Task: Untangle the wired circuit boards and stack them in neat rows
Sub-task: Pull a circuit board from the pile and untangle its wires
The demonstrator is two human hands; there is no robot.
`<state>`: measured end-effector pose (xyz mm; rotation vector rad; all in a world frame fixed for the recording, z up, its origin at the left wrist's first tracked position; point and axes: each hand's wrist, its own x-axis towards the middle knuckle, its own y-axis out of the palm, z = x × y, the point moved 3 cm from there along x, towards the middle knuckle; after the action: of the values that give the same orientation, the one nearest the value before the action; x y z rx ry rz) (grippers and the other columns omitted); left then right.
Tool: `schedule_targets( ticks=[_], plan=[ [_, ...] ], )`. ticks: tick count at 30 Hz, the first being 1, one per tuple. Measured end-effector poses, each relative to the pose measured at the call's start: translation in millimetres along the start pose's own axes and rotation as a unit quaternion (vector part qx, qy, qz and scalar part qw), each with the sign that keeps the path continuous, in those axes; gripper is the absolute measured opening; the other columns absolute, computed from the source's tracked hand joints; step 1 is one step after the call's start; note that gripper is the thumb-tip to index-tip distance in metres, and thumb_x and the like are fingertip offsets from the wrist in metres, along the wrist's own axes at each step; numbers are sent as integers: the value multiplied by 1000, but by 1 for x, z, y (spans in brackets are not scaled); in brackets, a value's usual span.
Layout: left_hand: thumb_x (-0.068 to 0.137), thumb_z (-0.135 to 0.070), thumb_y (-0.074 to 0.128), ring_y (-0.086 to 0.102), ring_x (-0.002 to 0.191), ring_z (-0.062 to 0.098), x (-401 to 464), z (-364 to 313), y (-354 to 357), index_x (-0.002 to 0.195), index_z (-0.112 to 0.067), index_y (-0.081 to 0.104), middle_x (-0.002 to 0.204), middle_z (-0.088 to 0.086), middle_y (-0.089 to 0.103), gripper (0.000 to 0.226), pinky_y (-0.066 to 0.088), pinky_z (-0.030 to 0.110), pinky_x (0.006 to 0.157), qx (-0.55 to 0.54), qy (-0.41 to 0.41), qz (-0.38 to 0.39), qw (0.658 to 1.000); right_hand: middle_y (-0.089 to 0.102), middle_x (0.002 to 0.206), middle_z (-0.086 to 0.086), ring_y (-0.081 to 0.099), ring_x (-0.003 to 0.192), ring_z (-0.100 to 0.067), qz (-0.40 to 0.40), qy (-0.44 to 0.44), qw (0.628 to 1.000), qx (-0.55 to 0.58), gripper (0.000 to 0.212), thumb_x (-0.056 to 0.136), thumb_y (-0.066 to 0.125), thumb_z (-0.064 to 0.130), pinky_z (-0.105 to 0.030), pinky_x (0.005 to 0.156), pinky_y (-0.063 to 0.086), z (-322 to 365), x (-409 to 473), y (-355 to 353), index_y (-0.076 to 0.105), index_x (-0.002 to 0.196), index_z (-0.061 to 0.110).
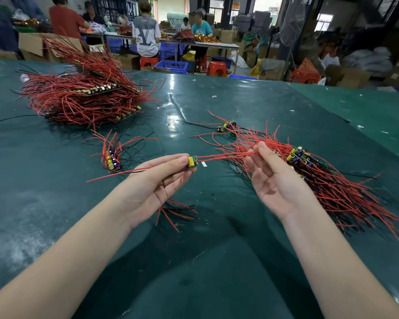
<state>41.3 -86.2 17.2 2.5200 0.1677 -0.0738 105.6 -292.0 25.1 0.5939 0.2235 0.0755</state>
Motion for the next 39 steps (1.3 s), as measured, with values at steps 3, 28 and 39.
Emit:
schedule_targets(
  ticks=[3, 28, 39],
  plan=[
    [63, -10, 72, 73, 77, 16, 2, 0, -3, 75, -6, 79, 81, 11, 74, 15, 55, 16, 61, 14, 1, -12, 1000, 70, 65, 6, 68, 58, -4, 22, 57, 997, 47, 7, 58, 77, 23, -8, 38, 42, -1, -1, 2, 76, 59, 17],
    [56, -17, 79, 73, 78, 14, -1, 13, 4, 82, -8, 79, 88, 13, 75, 27, 55, 15, 66, 36, -22, 33, 999, 73, 74, -11, 71, 67, -20, 180, -137, 965, -131, 10, 68, 73, 6, -23, 64, 57, -28, -13, 26, 76, 77, 9],
    [66, -11, 74, 73, 85, 14, -3, 18, 5, 84, -6, 79, 92, 11, 75, 20, 55, 16, 70, 5, -28, 54, 998, 75, 78, -11, 73, 71, -20, 144, -167, 968, -120, 21, 78, 68, -9, -24, 68, 57, -33, -16, 27, 76, 75, 10]
  ],
)
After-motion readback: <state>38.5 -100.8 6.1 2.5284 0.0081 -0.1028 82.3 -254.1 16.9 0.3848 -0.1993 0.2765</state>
